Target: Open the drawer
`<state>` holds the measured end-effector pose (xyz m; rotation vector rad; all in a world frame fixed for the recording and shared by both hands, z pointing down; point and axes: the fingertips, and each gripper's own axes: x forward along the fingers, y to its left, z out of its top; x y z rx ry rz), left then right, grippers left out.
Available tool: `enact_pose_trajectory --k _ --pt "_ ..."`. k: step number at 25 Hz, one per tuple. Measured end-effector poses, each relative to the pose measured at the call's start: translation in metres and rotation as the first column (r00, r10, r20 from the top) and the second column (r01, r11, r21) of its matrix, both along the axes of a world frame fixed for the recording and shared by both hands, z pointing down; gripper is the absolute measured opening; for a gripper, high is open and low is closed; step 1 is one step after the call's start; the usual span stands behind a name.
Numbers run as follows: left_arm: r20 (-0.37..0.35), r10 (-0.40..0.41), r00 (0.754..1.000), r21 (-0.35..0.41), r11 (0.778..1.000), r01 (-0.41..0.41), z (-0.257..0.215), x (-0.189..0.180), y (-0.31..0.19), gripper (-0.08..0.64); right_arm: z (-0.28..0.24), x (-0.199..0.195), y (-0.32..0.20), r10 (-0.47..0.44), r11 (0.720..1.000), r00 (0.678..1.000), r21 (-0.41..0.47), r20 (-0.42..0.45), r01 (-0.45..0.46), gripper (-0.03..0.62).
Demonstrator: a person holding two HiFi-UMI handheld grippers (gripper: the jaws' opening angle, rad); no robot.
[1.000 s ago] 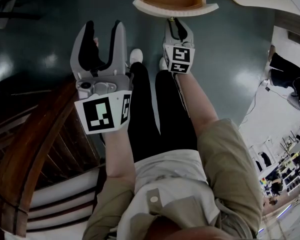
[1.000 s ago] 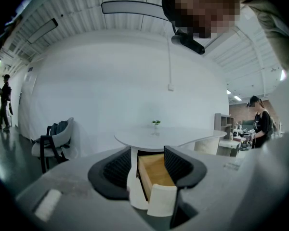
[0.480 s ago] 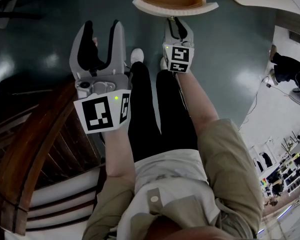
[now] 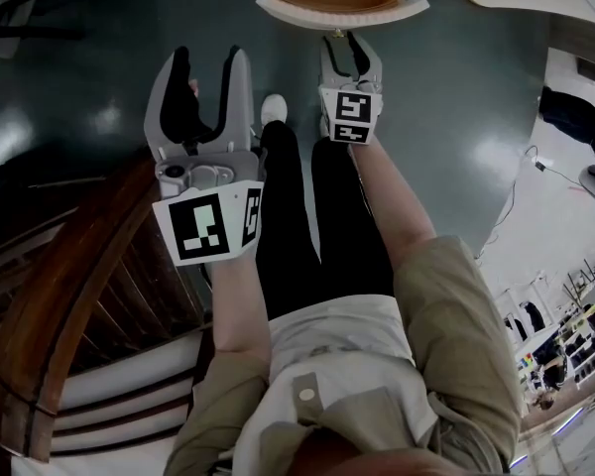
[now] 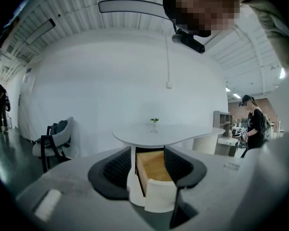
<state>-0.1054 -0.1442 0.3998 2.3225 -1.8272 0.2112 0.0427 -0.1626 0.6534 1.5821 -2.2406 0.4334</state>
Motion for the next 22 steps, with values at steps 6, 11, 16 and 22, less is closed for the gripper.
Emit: enact_pose_trajectory --k 6,11,16,22 --pt "-0.003 -0.005 1.000 -0.009 1.000 0.005 0.000 0.004 0.004 0.212 -0.022 0.006 -0.001 -0.005 0.999 1.000 0.034 0.015 0.004 0.183" --pt "-0.003 -0.012 1.000 0.009 1.000 0.012 -0.016 0.008 0.000 0.212 -0.047 0.017 -0.002 -0.006 0.998 1.000 0.057 0.014 0.006 0.184" --pt "-0.008 -0.002 1.000 0.039 0.999 0.002 -0.044 0.018 -0.005 0.212 -0.079 0.034 -0.003 0.009 0.997 1.000 0.074 0.011 -0.010 0.183" --pt "-0.025 0.007 1.000 0.067 0.998 -0.005 -0.077 0.031 -0.007 0.212 -0.115 0.046 -0.004 0.004 0.997 1.000 0.071 -0.005 -0.004 0.183"
